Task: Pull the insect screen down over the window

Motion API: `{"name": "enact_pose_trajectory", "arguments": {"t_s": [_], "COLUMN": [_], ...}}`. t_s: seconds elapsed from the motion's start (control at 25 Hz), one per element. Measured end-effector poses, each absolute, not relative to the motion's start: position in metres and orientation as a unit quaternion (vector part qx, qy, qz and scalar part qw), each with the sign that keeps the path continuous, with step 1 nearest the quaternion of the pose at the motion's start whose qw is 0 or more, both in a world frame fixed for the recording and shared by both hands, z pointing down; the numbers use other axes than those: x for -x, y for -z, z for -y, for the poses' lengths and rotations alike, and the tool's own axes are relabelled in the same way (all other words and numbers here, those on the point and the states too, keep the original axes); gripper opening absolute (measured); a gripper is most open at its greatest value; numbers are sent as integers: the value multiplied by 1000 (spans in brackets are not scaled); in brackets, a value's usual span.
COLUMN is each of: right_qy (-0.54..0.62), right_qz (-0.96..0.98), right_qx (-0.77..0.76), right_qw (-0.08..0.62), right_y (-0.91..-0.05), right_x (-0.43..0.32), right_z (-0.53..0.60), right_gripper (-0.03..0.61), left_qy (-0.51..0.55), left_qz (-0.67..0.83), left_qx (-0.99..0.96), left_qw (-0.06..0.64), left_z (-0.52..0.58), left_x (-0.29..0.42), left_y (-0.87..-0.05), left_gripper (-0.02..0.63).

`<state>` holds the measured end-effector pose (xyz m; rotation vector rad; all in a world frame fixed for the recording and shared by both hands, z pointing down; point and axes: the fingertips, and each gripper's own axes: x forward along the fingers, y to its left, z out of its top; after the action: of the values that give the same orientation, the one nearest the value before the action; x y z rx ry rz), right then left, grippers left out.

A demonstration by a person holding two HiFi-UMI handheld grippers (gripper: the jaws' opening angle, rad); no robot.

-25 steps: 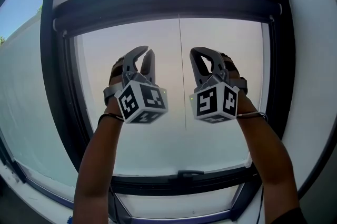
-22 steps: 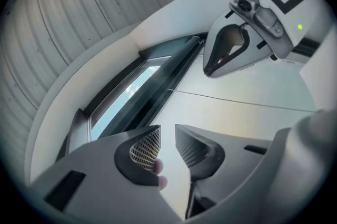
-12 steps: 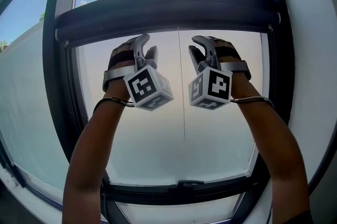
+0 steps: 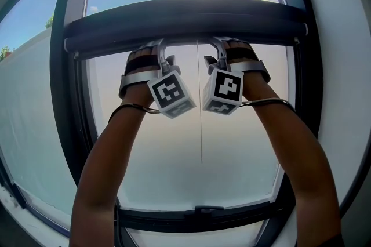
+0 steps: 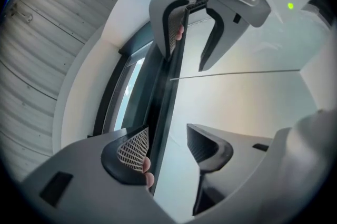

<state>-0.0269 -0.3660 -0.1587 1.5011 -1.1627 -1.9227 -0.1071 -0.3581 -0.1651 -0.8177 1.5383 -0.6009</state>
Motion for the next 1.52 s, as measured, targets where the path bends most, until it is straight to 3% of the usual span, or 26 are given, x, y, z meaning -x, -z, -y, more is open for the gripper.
{"name": "enact_pose_trajectory", "arguments": {"t_s": [0.72, 1.52], "right_qy": [697, 652], "right_qz": [377, 415], "right_qx": [-556, -521], "right_qw": [251, 362], "right_y": [179, 167], "right_x": [22, 19], "right_z": [392, 393], "right_gripper": [212, 212], "left_qy": [304, 384], "left_qz": [-670, -649], "left_qx": [343, 356], "left_qw": [583, 551], "left_z": [385, 387], "left_x": [109, 110], "left_y": [178, 173], "left_gripper": [210, 210]}}
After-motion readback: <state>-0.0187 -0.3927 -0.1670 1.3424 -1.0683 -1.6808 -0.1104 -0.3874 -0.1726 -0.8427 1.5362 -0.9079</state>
